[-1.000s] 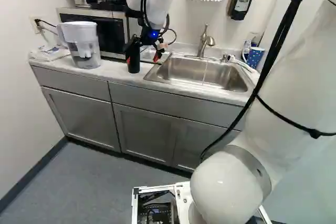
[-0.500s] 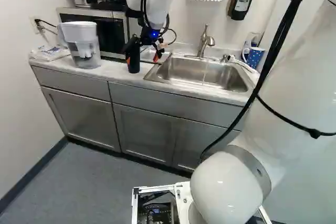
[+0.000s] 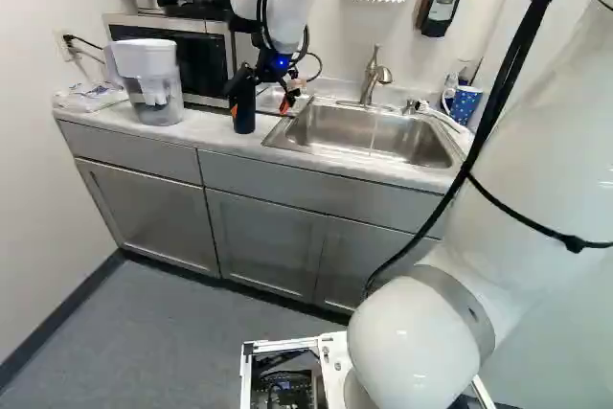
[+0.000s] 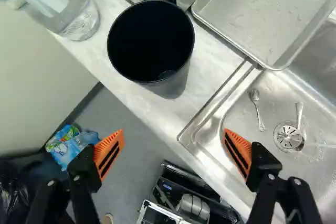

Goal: Rinse the cup and place it in the tray

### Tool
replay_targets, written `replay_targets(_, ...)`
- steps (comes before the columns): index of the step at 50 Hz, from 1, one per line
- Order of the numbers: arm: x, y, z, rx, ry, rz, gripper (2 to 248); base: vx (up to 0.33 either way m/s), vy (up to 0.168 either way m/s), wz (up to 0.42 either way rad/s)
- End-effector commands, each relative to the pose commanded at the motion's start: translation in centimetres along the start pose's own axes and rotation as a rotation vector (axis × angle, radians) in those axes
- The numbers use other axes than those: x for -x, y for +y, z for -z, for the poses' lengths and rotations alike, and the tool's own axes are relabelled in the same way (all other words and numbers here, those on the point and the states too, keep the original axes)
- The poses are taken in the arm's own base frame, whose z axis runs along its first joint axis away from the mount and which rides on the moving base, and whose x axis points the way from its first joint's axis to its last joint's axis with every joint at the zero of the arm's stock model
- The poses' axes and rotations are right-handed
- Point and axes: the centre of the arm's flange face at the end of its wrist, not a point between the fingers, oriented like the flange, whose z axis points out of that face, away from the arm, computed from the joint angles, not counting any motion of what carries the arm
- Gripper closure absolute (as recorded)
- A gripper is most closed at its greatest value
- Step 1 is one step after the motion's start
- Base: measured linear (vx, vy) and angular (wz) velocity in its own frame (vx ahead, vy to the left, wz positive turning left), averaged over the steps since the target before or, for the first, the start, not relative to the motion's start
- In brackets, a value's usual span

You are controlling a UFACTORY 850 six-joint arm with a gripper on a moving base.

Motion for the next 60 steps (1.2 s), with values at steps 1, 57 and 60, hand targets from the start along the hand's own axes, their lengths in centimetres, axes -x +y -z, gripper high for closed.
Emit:
replay_targets(1,0.0,0.0,0.0,0.000,0.002,0.000,3,0.000,0.000,0.000)
replay_targets(57,-1.0,0.0,-4.5,-0.026,0.074,-0.061,3,0.000,0.000,0.000)
replay_targets(60,-1.1,0.0,-4.5,-0.029,0.087,-0.067,3,0.000,0.000,0.000)
